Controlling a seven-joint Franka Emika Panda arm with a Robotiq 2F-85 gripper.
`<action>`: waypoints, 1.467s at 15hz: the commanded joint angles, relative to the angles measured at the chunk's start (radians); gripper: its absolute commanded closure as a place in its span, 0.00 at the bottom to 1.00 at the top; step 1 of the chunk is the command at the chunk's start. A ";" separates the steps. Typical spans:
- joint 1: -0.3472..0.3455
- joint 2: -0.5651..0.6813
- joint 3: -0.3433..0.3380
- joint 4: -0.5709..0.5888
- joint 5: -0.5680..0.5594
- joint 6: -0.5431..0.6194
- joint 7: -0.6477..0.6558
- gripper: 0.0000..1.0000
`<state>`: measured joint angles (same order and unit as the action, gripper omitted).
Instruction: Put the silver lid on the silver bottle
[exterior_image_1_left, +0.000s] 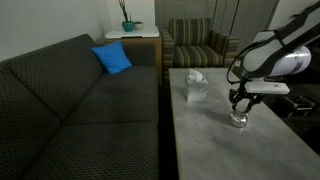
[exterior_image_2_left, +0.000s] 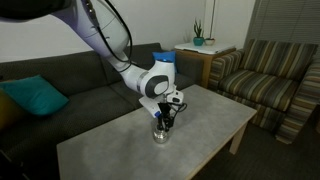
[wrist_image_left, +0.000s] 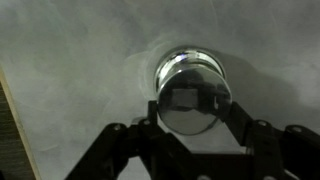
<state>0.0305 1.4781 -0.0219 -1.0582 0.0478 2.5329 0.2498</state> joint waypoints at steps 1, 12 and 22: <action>-0.007 0.000 0.011 -0.010 0.019 0.011 -0.015 0.56; -0.011 0.000 0.019 -0.009 0.036 -0.008 -0.003 0.56; -0.005 0.000 -0.010 -0.002 0.052 -0.014 0.064 0.56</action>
<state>0.0277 1.4781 -0.0245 -1.0612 0.0841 2.5324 0.3028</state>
